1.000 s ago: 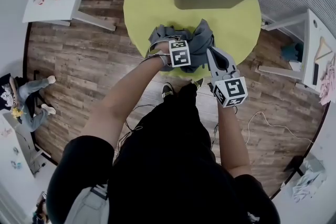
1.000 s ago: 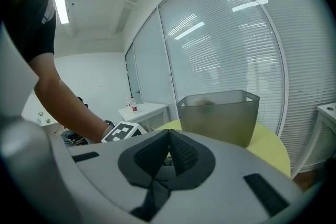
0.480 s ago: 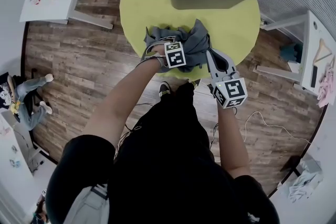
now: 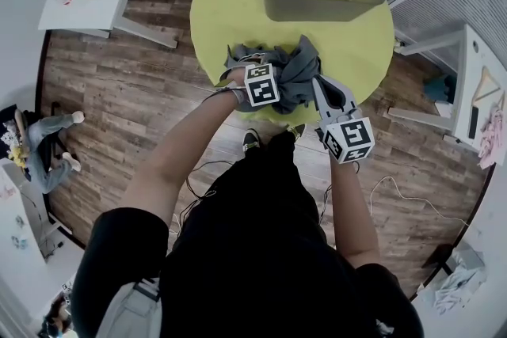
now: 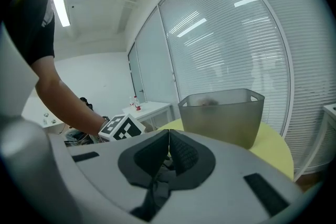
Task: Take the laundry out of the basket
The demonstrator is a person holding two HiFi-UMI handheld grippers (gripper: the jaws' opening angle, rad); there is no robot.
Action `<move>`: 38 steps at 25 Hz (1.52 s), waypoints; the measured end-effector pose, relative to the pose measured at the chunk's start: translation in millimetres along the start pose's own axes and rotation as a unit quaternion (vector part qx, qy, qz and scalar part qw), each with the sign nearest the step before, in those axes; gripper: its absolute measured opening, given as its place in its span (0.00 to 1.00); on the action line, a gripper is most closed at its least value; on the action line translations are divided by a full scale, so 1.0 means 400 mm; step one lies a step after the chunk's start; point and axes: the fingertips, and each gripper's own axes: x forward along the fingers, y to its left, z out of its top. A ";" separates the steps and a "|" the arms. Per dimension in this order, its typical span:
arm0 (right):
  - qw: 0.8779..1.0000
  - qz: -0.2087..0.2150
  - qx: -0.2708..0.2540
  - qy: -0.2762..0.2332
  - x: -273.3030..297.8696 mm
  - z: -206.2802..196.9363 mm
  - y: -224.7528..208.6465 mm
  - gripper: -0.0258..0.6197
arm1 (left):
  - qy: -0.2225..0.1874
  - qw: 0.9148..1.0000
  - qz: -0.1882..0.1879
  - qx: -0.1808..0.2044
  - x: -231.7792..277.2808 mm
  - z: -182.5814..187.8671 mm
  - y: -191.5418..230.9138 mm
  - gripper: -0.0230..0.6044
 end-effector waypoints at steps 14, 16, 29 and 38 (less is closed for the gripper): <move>0.999 0.022 -0.034 -0.004 -0.026 0.062 0.124 0.08 | -0.179 0.978 0.066 -0.081 -0.282 0.038 -0.065 0.65; 0.999 0.024 -0.039 -0.007 -0.038 0.074 0.145 0.08 | -0.219 0.968 0.080 -0.092 -0.333 0.058 -0.083 0.64; 0.996 0.046 -0.051 -0.060 -0.148 0.175 0.283 0.08 | -0.413 0.877 0.210 -0.129 -0.699 0.122 -0.165 0.13; 0.990 0.069 -0.070 -0.102 -0.205 0.245 0.390 0.08 | -0.476 0.843 0.221 -0.118 -0.835 0.162 -0.254 0.05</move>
